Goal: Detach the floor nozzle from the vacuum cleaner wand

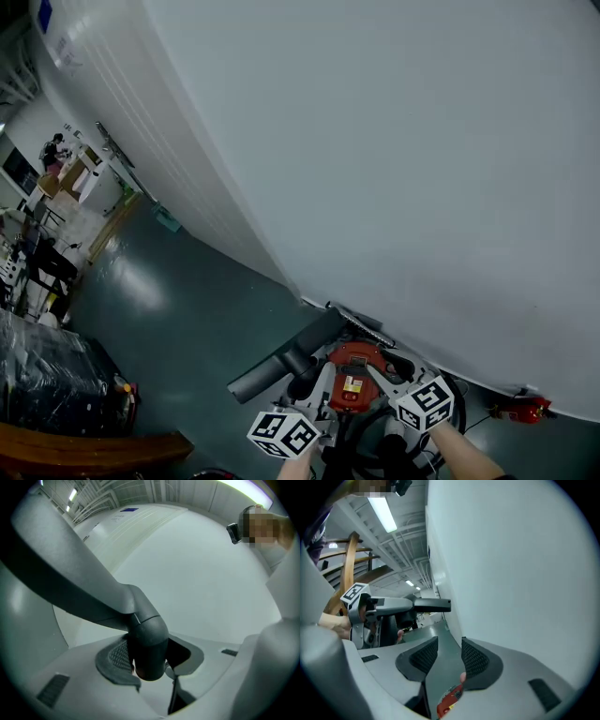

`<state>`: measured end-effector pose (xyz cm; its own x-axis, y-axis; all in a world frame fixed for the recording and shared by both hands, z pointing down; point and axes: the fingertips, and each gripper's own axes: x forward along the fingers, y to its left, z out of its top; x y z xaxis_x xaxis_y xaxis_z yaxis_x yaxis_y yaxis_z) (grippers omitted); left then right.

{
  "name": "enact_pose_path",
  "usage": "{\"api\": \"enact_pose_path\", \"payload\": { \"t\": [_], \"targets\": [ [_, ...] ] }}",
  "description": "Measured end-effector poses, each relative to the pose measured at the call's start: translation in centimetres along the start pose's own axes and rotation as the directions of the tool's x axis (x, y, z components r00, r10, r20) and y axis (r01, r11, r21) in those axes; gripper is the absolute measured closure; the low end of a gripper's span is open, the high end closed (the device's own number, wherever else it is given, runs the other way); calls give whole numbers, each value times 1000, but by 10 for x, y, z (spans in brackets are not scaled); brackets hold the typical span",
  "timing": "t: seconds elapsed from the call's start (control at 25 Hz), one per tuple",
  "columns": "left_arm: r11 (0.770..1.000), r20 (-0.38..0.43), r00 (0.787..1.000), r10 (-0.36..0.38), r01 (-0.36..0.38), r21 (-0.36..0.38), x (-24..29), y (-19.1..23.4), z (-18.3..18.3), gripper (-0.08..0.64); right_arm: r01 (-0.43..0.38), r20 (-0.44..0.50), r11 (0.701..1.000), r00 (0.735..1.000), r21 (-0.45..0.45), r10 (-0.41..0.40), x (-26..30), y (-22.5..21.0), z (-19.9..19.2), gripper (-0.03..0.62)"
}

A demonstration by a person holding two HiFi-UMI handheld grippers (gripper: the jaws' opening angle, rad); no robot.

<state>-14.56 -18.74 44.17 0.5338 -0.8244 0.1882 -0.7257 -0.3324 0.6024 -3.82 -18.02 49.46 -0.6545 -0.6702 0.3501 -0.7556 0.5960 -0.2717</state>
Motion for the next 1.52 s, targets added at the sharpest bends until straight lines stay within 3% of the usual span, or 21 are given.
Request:
{"api": "enact_pose_path", "payload": {
  "t": [0.48,0.88,1.52],
  "targets": [
    [992,3,1000,-7,7,127,-39,-61,53,394,-9,174,999,985,41,2,-68,34,98,525],
    [944,32,997,-67,53,325,-50,-117,91,394,-20,289,998,957,64,1,-101,50,150,573],
    [939,46,997,-65,46,341,-60,-115,101,394,-33,323,997,946,69,9,-98,65,164,574]
  ]
}}
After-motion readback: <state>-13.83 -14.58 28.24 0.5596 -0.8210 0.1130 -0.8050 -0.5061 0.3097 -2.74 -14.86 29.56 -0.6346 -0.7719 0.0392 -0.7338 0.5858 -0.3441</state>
